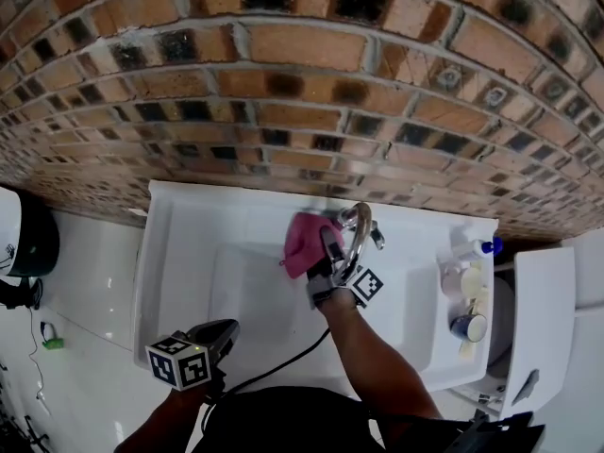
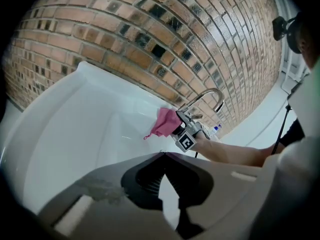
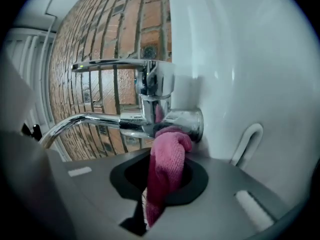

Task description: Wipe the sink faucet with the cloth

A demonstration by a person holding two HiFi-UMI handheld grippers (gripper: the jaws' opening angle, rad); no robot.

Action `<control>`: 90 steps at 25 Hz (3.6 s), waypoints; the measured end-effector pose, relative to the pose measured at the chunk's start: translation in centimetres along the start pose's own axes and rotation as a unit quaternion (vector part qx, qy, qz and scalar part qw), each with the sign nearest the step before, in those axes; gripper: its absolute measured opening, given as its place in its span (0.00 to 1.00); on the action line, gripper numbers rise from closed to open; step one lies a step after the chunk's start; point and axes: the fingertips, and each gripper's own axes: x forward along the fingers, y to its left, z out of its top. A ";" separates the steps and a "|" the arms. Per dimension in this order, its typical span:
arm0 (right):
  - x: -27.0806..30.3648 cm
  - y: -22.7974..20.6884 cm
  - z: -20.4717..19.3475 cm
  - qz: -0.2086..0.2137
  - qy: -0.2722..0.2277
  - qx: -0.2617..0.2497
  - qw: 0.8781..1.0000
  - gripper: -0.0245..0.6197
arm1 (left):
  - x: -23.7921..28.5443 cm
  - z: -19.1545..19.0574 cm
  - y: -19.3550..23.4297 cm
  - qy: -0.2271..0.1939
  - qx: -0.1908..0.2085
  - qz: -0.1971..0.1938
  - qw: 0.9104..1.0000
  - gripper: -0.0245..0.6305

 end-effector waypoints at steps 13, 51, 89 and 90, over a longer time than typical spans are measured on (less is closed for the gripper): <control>1.2 1.5 0.7 0.058 -0.036 0.050 0.996 0.11 | 2.3 -0.4 -0.7 0.036 0.009 -0.004 0.999 0.04; -11.5 15.5 1.0 0.041 0.030 -0.097 0.994 0.11 | -0.1 -0.3 -7.5 -0.021 0.087 -0.094 0.992 0.04; -32.9 23.0 -5.0 -0.002 0.175 -0.234 0.956 0.11 | -3.8 -7.3 -15.9 -0.100 0.085 -0.066 0.989 0.04; -33.0 22.9 -5.1 -0.003 0.179 -0.240 0.954 0.11 | -3.9 -7.5 -15.9 -0.099 0.085 -0.065 0.989 0.04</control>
